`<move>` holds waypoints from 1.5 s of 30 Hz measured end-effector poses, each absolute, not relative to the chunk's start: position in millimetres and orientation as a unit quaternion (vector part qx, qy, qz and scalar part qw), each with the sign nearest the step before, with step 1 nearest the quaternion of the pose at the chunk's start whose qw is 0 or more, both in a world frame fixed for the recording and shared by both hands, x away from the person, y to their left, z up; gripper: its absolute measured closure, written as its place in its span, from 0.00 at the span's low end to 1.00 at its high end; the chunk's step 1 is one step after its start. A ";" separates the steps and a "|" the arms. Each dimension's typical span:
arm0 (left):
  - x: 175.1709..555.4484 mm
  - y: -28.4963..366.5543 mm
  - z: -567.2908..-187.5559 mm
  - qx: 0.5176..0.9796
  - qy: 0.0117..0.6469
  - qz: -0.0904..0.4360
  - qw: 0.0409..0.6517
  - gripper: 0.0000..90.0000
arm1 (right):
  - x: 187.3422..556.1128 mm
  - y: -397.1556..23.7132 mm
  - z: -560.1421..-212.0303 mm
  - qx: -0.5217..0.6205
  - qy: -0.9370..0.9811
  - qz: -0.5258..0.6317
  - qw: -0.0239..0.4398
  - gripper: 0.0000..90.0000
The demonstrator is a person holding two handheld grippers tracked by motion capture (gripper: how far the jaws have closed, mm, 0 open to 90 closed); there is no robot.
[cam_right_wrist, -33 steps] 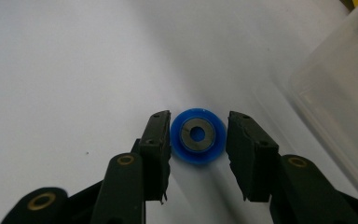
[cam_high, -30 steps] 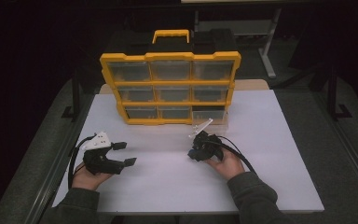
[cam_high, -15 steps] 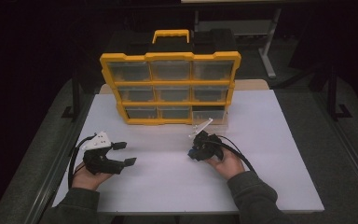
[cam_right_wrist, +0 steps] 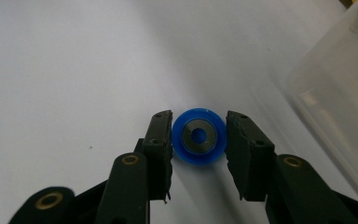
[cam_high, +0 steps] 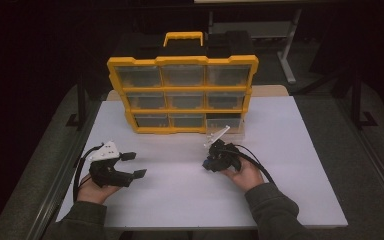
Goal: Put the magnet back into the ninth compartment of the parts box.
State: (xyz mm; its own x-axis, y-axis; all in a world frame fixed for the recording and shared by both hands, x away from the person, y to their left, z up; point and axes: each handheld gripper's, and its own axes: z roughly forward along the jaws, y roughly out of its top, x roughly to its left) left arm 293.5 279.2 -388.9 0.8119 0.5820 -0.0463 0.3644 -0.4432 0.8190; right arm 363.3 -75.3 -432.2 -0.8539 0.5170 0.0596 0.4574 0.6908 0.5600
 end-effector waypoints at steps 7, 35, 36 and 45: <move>293.4 279.3 -388.6 0.840 0.282 0.119 0.447 0.29 | 359.4 -77.2 -423.5 0.255 0.917 0.302 0.049 0.68; 293.3 279.5 -387.6 0.837 0.284 0.121 0.451 0.29 | 353.0 -85.6 -390.3 0.227 0.915 0.334 0.018 0.68; 293.3 279.5 -387.7 0.838 0.284 0.121 0.451 0.29 | 352.7 -85.5 -389.3 0.230 0.914 0.335 0.015 0.68; 293.5 280.4 -387.9 0.838 0.284 0.121 0.450 0.28 | 354.9 -84.1 -377.3 0.222 0.910 0.349 0.009 0.68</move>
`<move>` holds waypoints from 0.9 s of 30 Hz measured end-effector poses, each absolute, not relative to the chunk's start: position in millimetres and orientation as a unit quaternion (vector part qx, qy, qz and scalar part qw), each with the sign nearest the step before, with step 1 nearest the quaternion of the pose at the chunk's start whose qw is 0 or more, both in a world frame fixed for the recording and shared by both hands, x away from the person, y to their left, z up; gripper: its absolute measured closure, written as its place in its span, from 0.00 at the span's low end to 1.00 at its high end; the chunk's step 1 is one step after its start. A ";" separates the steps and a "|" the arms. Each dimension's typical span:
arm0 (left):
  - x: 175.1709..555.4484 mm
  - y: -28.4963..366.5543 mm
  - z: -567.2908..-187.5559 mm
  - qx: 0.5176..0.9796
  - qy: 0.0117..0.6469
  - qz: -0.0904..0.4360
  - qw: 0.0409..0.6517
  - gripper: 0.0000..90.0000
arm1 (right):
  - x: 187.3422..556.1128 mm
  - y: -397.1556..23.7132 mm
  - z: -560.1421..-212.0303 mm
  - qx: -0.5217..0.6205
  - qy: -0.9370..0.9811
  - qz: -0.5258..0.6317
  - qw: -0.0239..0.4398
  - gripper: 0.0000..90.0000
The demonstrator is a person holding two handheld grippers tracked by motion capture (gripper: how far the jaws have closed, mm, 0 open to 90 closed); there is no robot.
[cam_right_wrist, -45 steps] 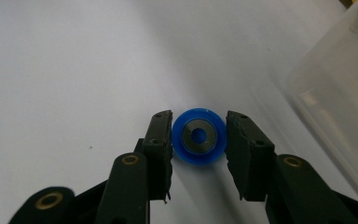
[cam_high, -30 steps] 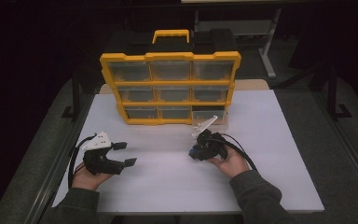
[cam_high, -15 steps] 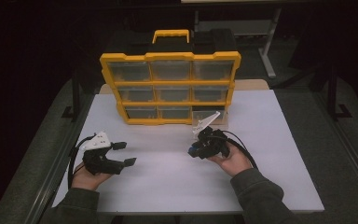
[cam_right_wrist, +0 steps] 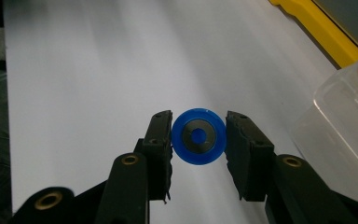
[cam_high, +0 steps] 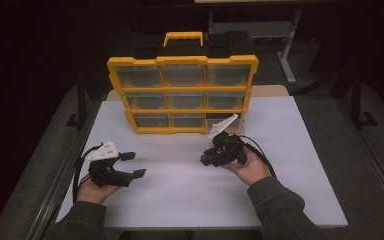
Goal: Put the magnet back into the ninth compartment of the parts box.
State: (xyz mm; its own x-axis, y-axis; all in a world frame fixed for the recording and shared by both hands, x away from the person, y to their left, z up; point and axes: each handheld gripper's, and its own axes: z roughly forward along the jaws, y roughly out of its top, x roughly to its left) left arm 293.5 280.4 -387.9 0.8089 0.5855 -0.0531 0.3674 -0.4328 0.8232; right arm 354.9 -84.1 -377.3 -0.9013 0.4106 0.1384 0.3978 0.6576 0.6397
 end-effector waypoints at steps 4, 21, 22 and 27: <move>293.6 281.3 -387.6 0.840 0.283 0.121 0.446 0.28 | 355.6 -85.3 -375.8 0.226 0.909 0.351 0.004 0.68; 293.5 281.8 -387.4 0.839 0.283 0.124 0.448 0.28 | 361.5 -91.4 -345.0 0.212 0.905 0.369 0.013 0.68; 293.5 282.0 -387.3 0.839 0.283 0.124 0.448 0.28 | 363.5 -92.6 -341.8 0.209 0.904 0.372 0.016 0.68; 293.2 281.9 -387.4 0.837 0.286 0.123 0.449 0.28 | 366.9 -95.1 -336.1 0.210 0.902 0.376 0.014 0.68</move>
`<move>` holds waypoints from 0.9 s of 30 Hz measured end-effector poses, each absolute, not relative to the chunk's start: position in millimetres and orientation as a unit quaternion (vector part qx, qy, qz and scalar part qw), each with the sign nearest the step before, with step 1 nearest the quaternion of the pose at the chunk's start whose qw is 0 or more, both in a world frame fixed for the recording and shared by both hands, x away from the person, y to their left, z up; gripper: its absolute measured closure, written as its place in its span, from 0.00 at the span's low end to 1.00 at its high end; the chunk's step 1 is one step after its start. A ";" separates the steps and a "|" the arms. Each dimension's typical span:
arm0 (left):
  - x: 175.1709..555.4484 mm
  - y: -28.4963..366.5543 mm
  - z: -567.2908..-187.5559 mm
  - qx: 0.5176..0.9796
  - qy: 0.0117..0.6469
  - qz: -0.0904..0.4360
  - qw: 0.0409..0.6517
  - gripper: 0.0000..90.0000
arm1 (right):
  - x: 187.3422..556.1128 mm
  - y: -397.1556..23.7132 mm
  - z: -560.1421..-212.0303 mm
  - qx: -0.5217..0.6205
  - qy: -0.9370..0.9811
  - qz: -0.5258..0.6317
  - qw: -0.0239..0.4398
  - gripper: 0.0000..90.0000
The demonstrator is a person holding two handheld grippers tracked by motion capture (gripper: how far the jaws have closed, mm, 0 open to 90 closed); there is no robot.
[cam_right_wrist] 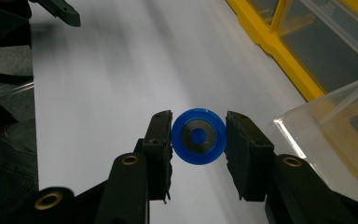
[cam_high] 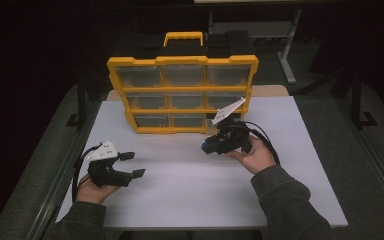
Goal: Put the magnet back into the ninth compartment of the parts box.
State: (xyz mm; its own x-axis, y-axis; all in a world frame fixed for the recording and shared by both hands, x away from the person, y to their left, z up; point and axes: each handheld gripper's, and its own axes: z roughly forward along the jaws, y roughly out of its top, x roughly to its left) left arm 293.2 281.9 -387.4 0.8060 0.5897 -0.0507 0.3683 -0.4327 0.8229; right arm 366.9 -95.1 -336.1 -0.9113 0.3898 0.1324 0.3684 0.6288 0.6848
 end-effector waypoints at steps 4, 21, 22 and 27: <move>292.9 282.0 -387.5 0.836 0.288 0.122 0.451 0.28 | 369.7 -98.1 -331.7 0.213 0.899 0.382 0.013 0.68; 294.0 283.6 -386.3 0.839 0.282 0.127 0.447 0.28 | 384.3 -107.3 -316.8 0.223 0.896 0.385 0.010 0.68; 294.1 283.7 -386.5 0.839 0.282 0.128 0.448 0.28 | 385.1 -107.7 -315.4 0.222 0.896 0.385 0.011 0.68; 293.8 283.9 -386.7 0.837 0.284 0.127 0.450 0.28 | 387.4 -108.3 -310.7 0.222 0.894 0.388 0.014 0.68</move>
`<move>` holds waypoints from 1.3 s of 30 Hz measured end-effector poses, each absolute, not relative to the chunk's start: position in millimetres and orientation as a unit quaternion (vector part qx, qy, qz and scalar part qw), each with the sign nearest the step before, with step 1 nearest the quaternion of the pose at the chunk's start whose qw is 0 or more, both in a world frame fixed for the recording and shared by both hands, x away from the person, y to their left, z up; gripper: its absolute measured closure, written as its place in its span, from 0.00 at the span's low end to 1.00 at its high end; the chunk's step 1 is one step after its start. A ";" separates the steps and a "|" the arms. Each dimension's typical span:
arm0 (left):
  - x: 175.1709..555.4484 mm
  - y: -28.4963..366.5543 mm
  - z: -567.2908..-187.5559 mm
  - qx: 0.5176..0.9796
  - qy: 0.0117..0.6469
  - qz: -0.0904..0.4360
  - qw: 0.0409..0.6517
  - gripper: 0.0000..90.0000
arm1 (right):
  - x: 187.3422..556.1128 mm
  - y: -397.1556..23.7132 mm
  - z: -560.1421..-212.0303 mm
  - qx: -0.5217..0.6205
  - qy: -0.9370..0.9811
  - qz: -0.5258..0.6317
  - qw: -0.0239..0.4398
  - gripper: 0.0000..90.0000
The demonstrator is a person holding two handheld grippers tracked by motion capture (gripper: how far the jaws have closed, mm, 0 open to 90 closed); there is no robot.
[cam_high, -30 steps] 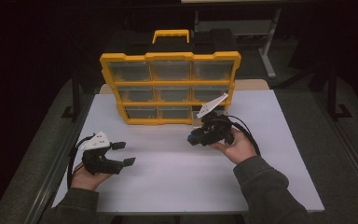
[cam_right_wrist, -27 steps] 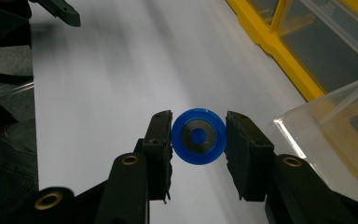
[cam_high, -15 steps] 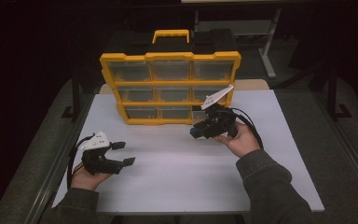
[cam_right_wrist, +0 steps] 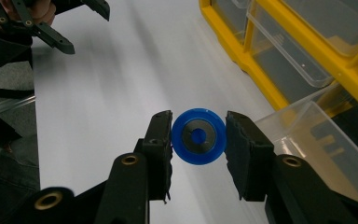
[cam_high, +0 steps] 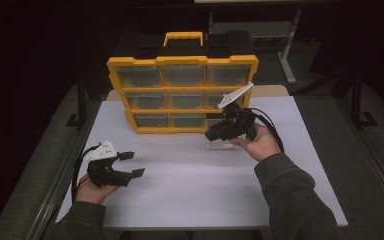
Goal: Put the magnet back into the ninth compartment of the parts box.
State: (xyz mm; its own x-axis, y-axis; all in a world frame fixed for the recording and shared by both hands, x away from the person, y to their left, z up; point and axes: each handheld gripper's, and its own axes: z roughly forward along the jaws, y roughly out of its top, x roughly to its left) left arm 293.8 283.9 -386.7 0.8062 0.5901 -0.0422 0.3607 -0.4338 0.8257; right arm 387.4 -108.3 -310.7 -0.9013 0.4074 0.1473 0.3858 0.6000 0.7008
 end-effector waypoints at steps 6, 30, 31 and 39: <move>293.6 283.8 -386.5 0.837 0.286 0.126 0.450 0.28 | 392.2 -109.9 -303.2 0.223 0.896 0.383 0.020 0.68; 294.0 283.8 -386.9 0.835 0.289 0.124 0.451 0.28 | 411.3 -119.9 -289.3 0.243 0.894 0.374 0.034 0.68; 294.0 283.9 -386.9 0.835 0.289 0.124 0.451 0.28 | 412.1 -120.0 -289.1 0.245 0.894 0.374 0.035 0.68; 293.8 284.0 -386.8 0.835 0.289 0.123 0.452 0.28 | 419.4 -125.8 -289.2 0.266 0.888 0.374 0.033 0.68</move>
State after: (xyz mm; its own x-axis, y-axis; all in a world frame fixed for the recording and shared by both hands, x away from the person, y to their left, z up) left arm 293.8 284.0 -386.8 0.8021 0.5946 -0.0557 0.3716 -0.4239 0.8260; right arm 419.4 -125.8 -289.2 -0.8564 0.4970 0.1400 0.4476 0.5795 0.6810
